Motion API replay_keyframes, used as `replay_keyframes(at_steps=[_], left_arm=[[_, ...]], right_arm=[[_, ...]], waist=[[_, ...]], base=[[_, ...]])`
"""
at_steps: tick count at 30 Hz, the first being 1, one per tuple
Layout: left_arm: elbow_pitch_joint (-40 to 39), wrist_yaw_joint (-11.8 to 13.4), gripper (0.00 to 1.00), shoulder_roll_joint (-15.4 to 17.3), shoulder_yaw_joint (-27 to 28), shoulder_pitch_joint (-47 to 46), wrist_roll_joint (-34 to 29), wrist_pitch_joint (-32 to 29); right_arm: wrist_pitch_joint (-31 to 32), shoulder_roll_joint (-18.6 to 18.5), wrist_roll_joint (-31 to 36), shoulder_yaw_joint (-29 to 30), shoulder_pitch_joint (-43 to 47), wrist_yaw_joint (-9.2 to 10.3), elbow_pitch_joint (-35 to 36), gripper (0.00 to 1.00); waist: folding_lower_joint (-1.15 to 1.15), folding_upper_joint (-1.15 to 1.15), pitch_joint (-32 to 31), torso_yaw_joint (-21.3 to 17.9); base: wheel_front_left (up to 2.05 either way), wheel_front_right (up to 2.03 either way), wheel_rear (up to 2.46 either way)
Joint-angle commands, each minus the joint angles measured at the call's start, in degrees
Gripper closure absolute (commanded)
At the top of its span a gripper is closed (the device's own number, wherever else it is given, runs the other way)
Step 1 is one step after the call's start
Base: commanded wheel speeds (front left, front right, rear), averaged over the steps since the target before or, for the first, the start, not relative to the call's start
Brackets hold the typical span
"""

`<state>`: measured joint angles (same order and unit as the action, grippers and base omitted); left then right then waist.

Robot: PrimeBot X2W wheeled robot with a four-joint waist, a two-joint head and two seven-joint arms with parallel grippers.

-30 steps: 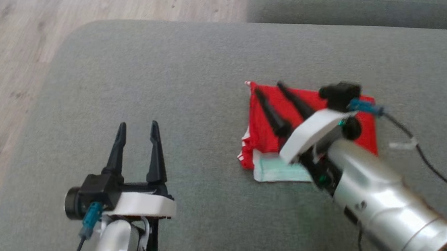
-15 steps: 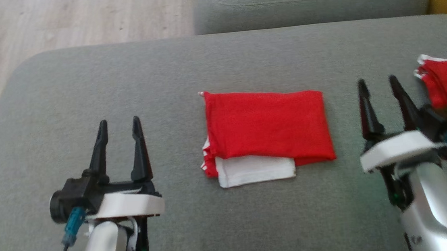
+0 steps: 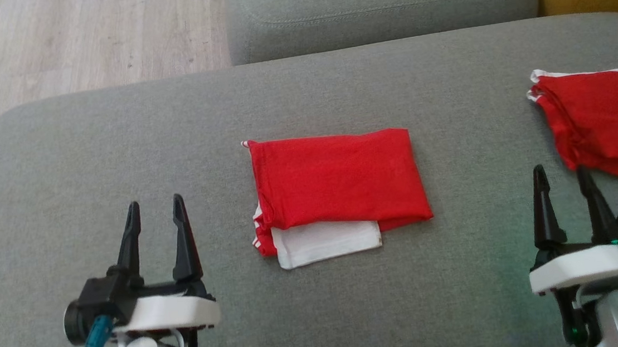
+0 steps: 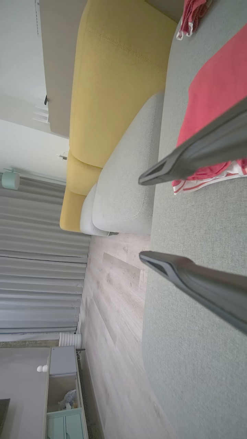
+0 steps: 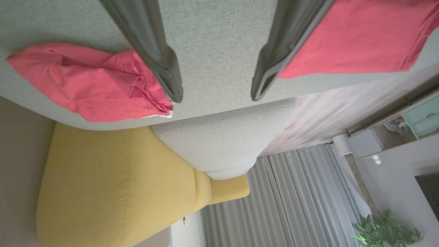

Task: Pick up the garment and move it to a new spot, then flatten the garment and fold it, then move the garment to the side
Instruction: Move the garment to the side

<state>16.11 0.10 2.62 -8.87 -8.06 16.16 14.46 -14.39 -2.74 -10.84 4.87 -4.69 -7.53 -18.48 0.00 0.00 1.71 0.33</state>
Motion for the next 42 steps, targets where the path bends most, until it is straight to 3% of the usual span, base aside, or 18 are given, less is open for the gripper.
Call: replay_keyframes(at_steps=[1,10,19,31,42], left_arm=[[-2.08,0.64,0.00,0.26,2.27,-1.29,-0.23,0.54],[-1.61,0.58,0.00,0.26,1.37,-1.82,-0.27,0.54],[-1.43,0.10,0.00,0.26,-0.55,-3.96,-0.82,0.54],[-0.87,-0.03,0.00,0.26,-2.84,-7.59,-0.57,0.54],[-0.39,0.28,0.00,0.26,-3.55,-8.61,-0.26,0.54]], right_arm=[[-0.61,-0.15,-0.48,-1.65,-1.73,0.04,2.42,0.00],[-0.61,-0.14,-0.26,-3.23,-3.16,0.04,1.46,0.00],[1.44,-0.14,1.14,-4.87,-9.19,0.04,-2.39,0.00],[7.91,-0.14,-7.85,-10.95,-19.39,0.04,-16.88,0.00],[13.08,-0.14,-8.27,-17.06,-23.95,0.04,-30.92,0.00]], waist=[[0.00,0.00,-0.24,-0.34],[0.00,0.00,-0.01,-0.62],[0.00,0.00,3.70,1.55],[0.00,0.00,9.45,6.43],[0.00,0.00,9.59,8.49]], base=[[0.00,0.00,0.00],[0.00,0.00,0.00],[0.00,0.00,0.00],[0.00,0.00,0.00],[0.00,0.00,0.00]])
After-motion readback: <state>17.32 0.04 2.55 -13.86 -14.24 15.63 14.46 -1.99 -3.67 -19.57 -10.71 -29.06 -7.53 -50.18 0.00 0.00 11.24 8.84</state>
